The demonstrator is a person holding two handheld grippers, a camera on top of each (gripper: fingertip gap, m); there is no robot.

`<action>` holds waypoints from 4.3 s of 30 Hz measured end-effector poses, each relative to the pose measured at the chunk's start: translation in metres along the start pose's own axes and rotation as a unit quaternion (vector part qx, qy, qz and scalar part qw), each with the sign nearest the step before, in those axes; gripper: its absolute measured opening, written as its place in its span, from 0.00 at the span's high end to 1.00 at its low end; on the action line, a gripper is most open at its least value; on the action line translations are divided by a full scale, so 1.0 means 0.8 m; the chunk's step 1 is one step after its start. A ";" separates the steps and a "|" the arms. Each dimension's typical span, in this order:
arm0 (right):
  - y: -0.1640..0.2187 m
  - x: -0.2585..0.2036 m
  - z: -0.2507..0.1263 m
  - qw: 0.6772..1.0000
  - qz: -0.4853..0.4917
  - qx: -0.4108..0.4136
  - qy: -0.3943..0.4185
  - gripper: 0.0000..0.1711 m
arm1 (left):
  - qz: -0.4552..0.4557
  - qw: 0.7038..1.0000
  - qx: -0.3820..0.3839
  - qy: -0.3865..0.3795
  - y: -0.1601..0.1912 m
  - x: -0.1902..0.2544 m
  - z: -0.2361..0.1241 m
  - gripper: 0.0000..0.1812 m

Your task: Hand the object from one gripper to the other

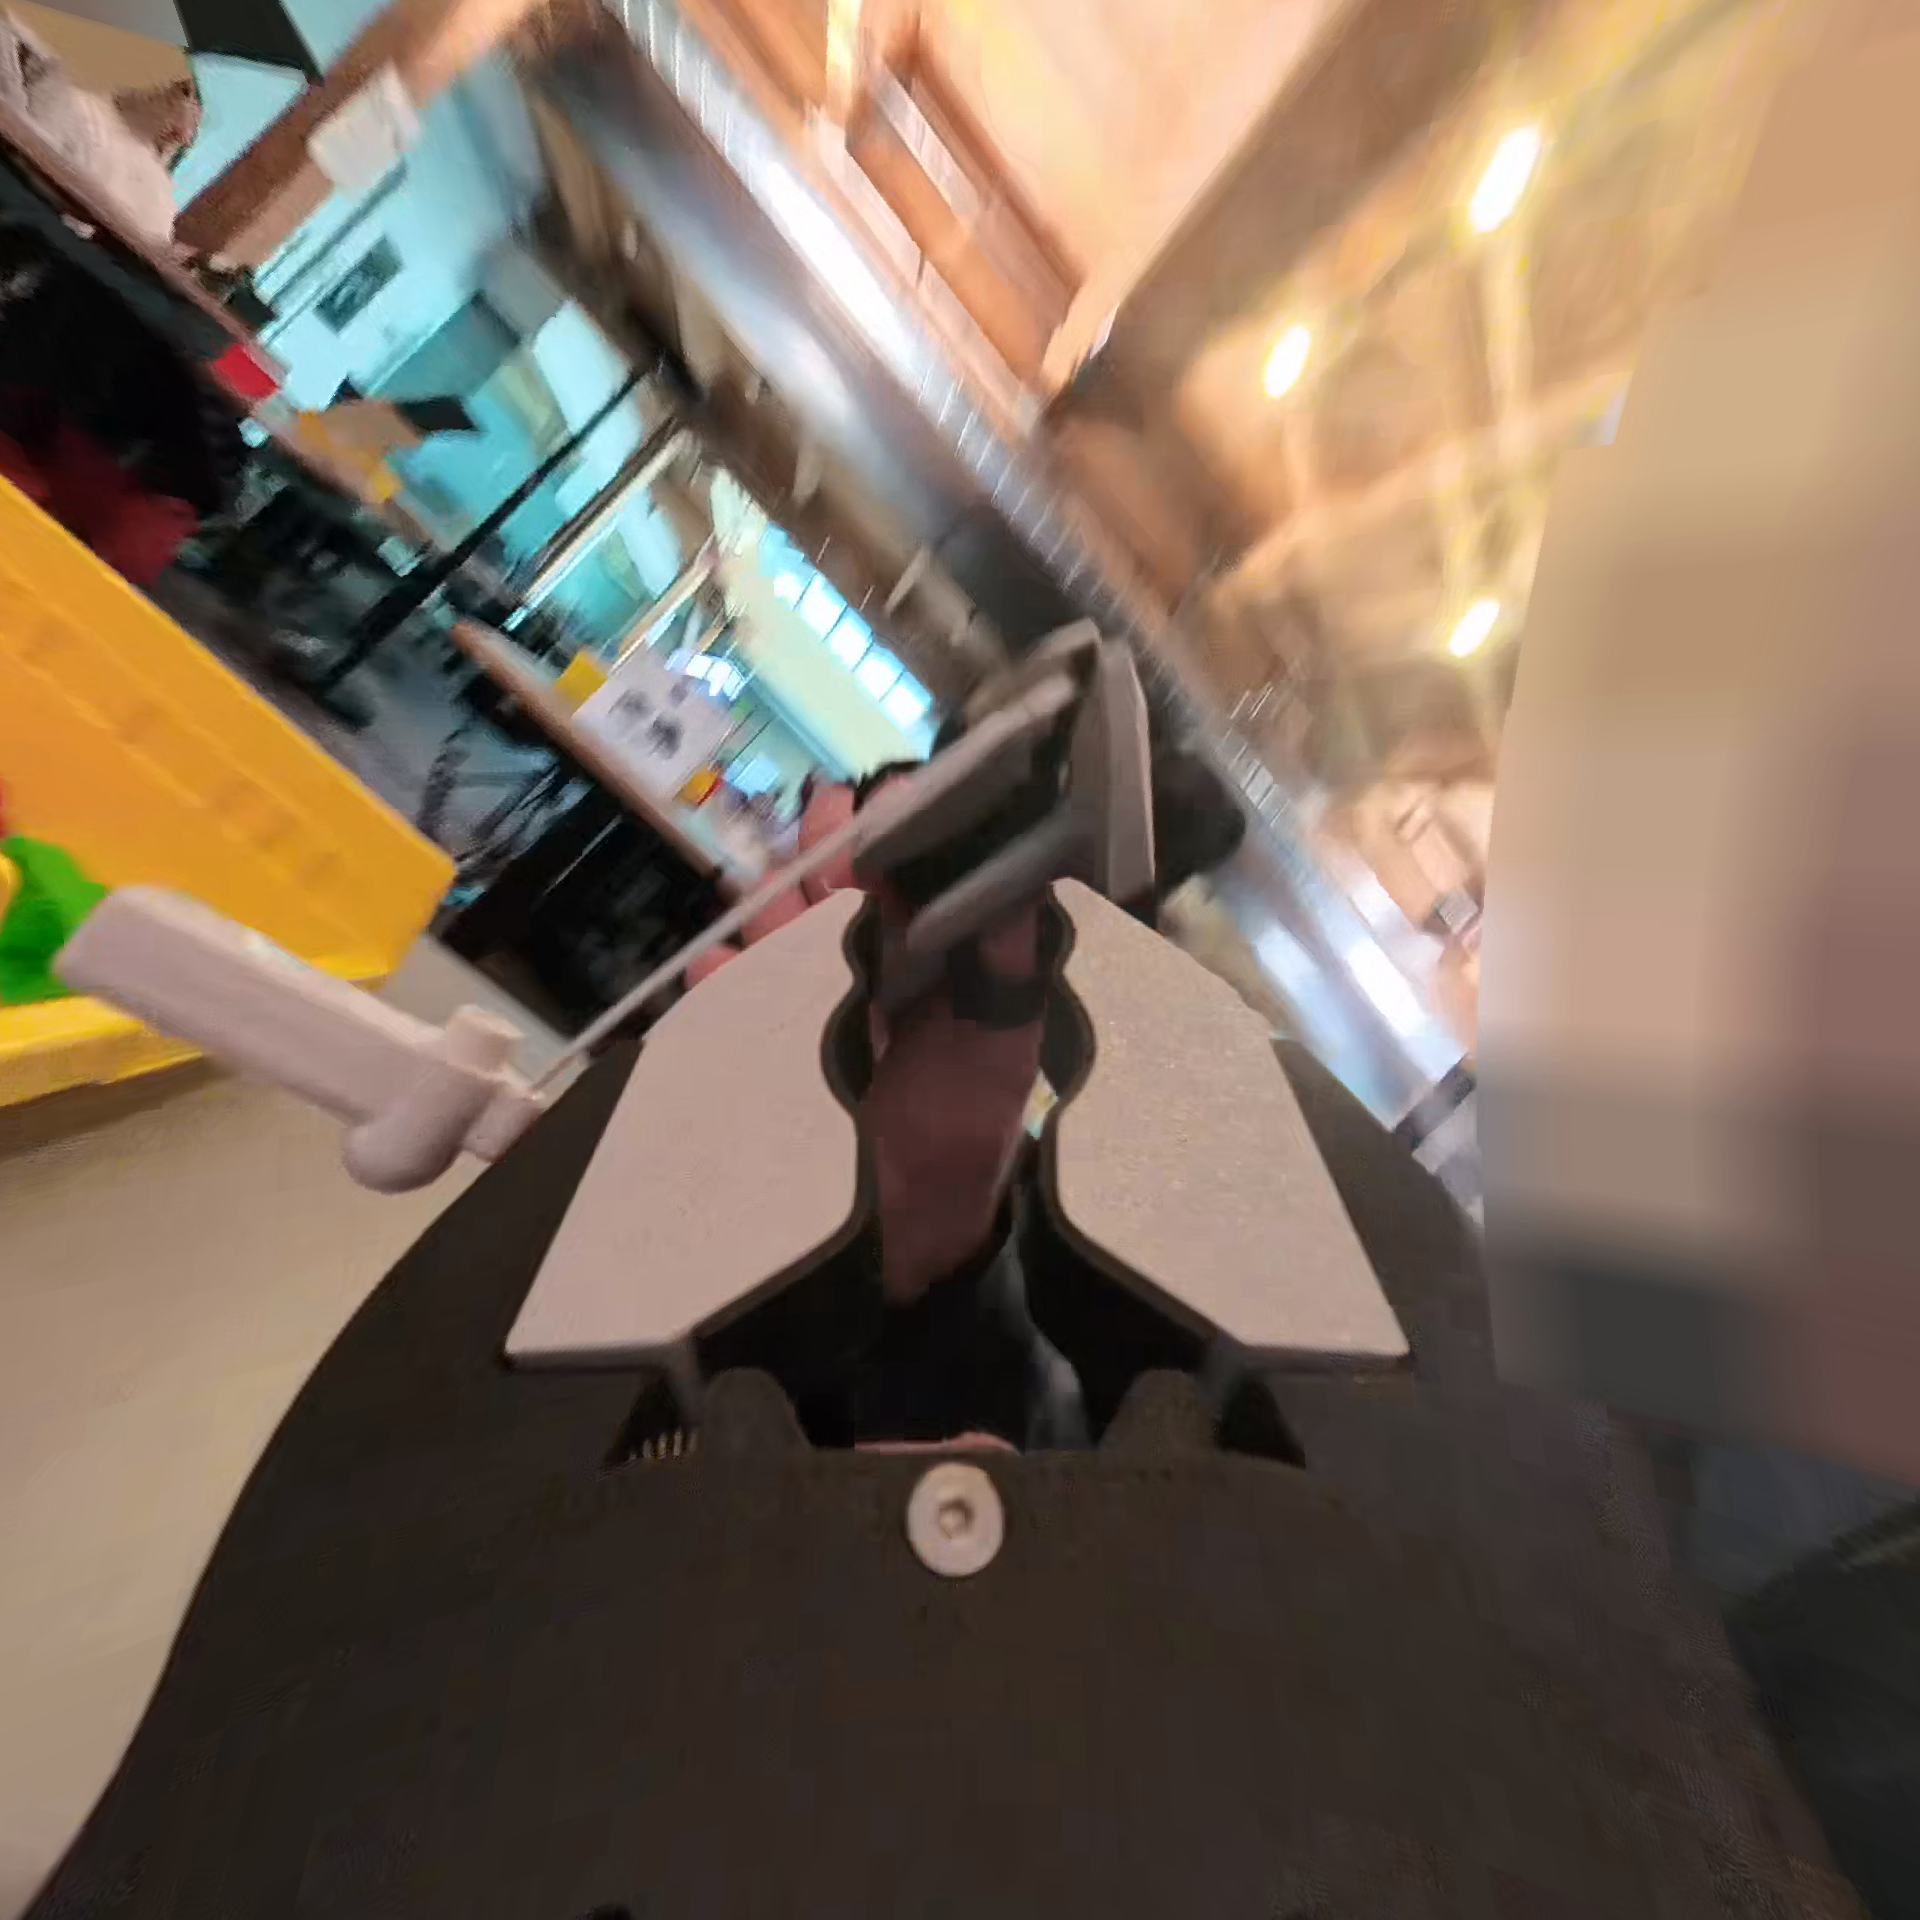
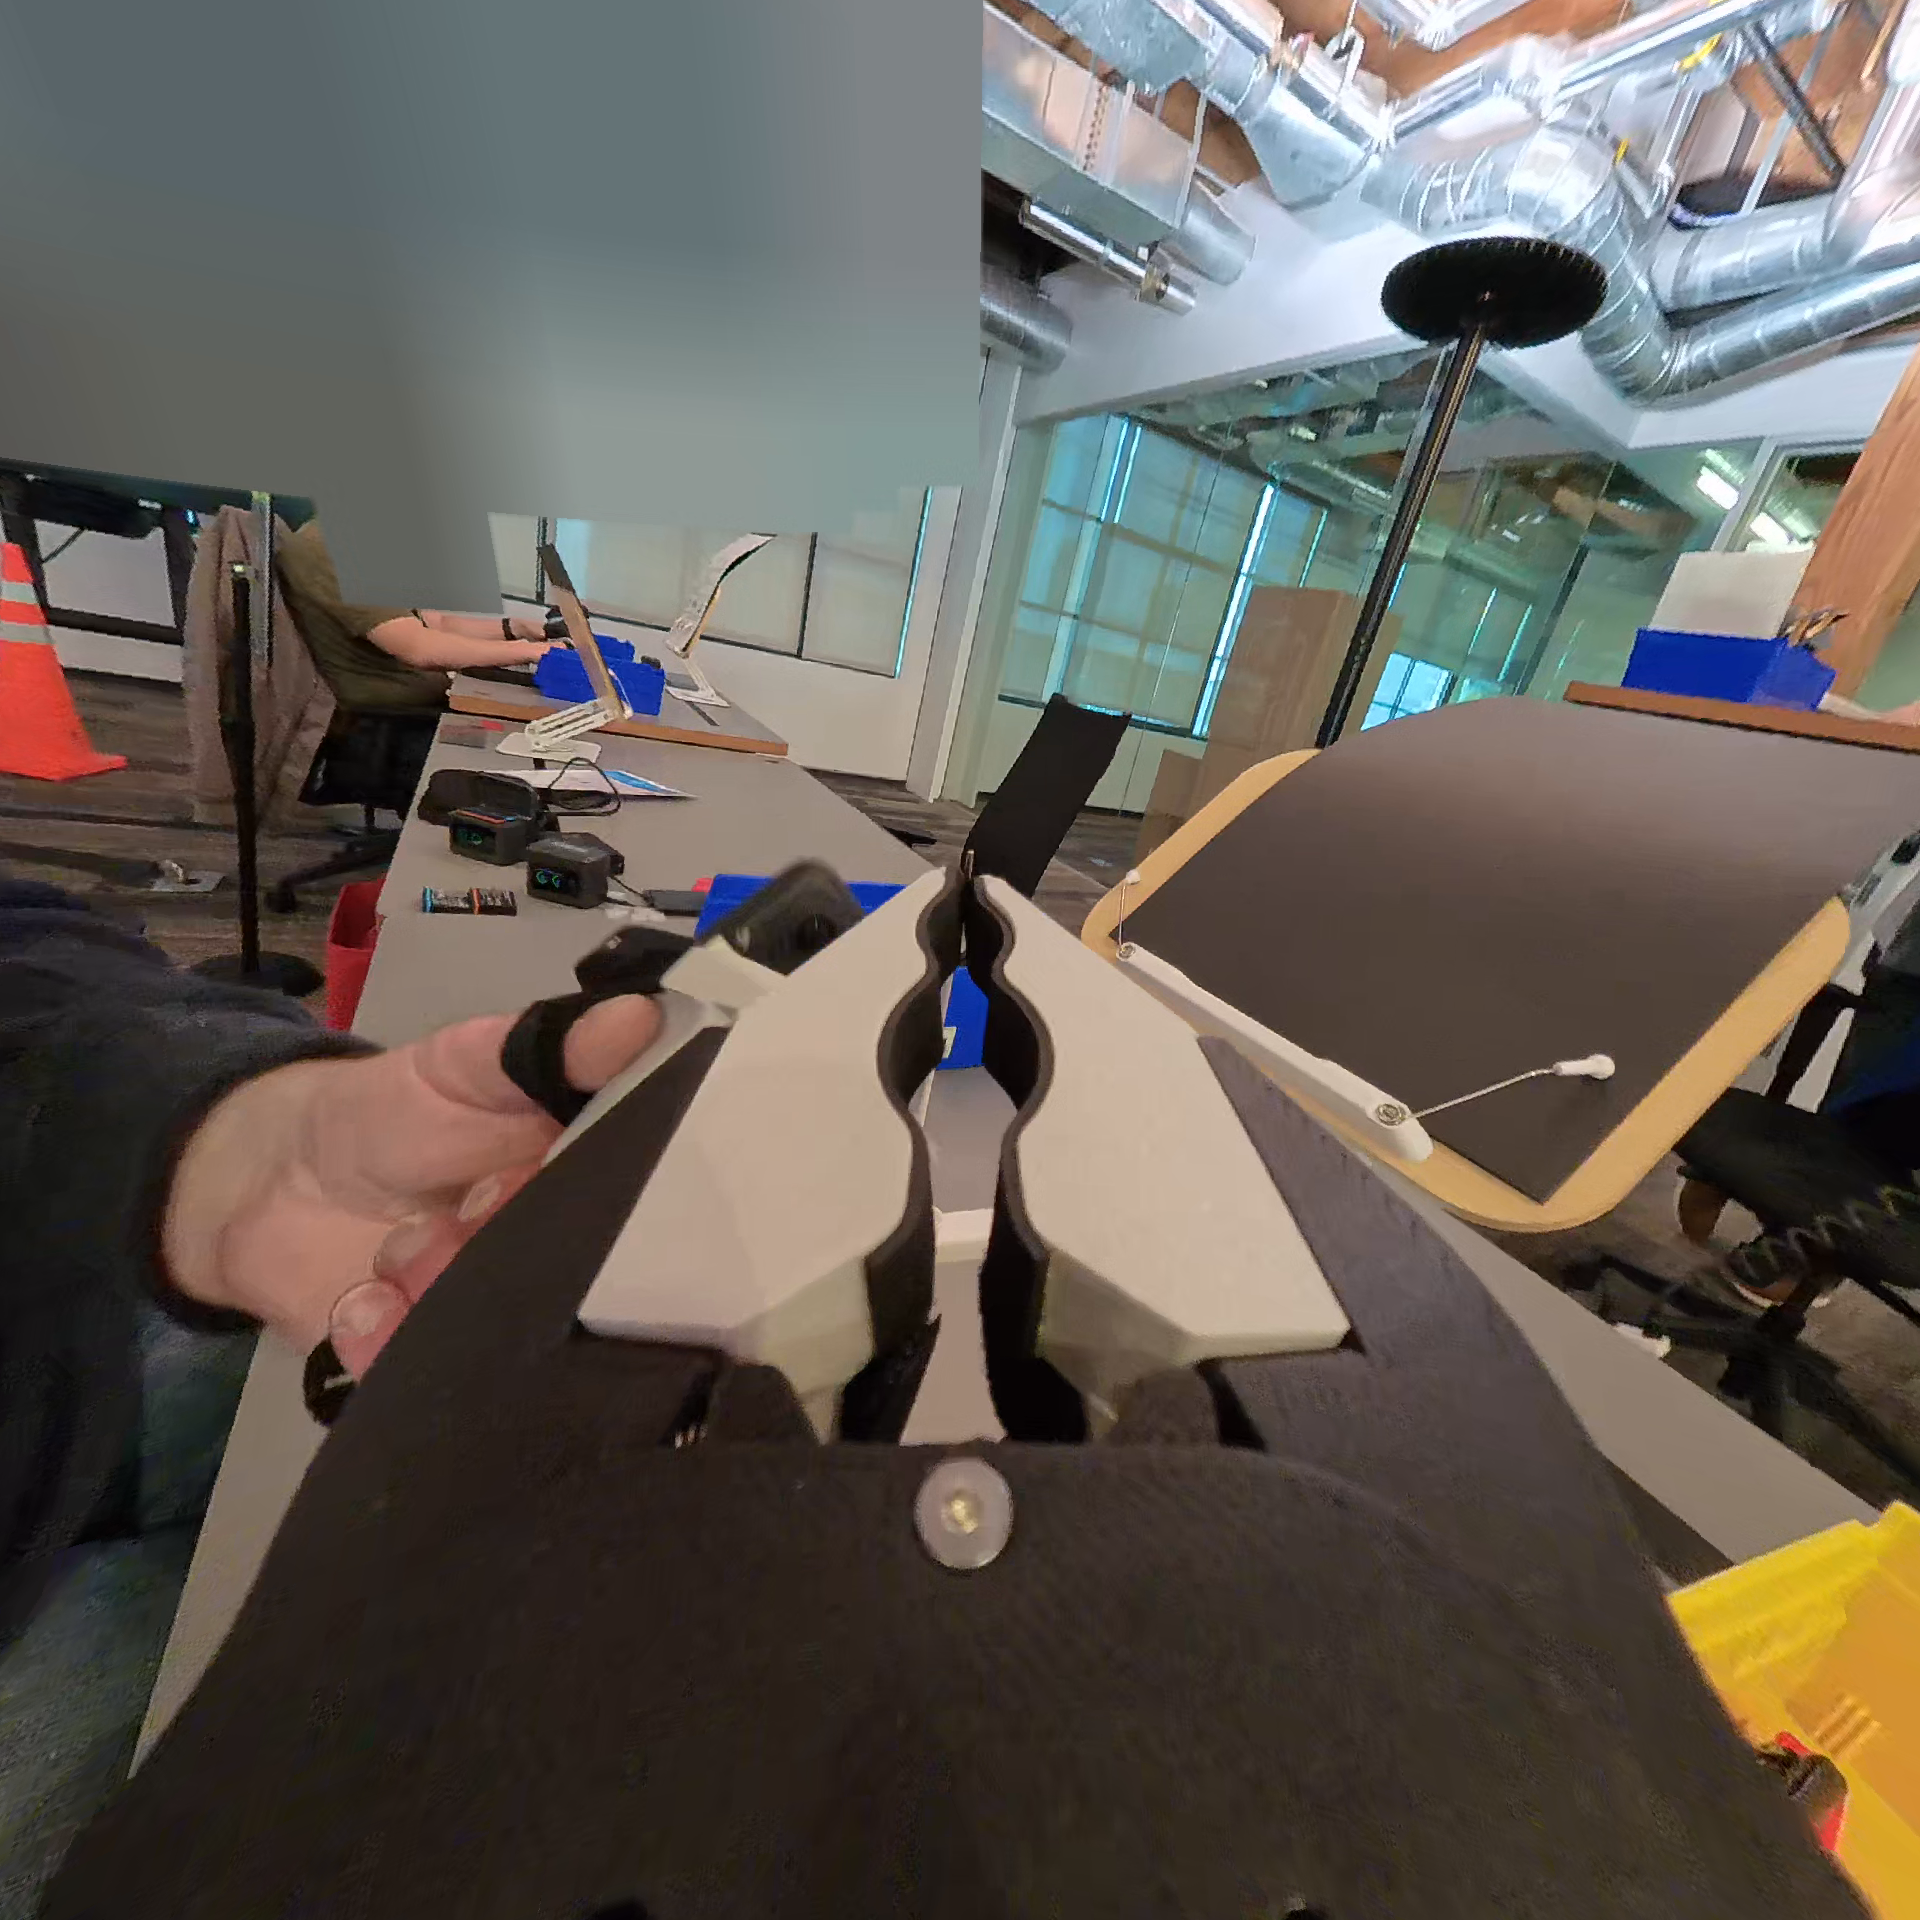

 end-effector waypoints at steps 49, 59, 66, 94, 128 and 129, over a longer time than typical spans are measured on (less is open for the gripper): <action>0.054 -0.014 0.029 0.961 0.088 -0.209 -0.159 1.00 | 0.328 0.838 -0.317 -0.300 0.019 -0.023 0.001 0.99; 0.040 0.053 -0.049 0.984 0.116 -0.135 -0.005 1.00 | 0.322 0.844 -0.290 -0.316 0.006 -0.023 -0.028 0.93; 0.062 0.136 -0.108 0.955 0.112 -0.193 0.193 1.00 | 0.338 0.820 -0.289 -0.360 -0.002 -0.030 -0.069 0.95; 0.276 0.254 -0.086 0.767 0.149 -0.544 0.306 0.87 | 0.370 0.665 -0.190 -0.620 -0.135 0.005 -0.322 0.89; 0.224 0.229 -0.079 0.809 0.116 -0.471 0.331 0.62 | 0.055 0.588 -0.289 -0.753 -0.235 -0.161 -0.576 0.68; 0.225 0.228 -0.078 0.811 0.118 -0.469 0.329 0.62 | 0.050 0.590 -0.288 -0.753 -0.237 -0.166 -0.578 0.68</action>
Point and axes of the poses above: each gripper's, where its closed fingertips meet, z out along the fingers, y out of its underside, x = y × z across the jaws, the point moved 7 cm from there along -z, back along the fingers, and after that the axes turned 9 degrees about -x, right-handed, at the moved point
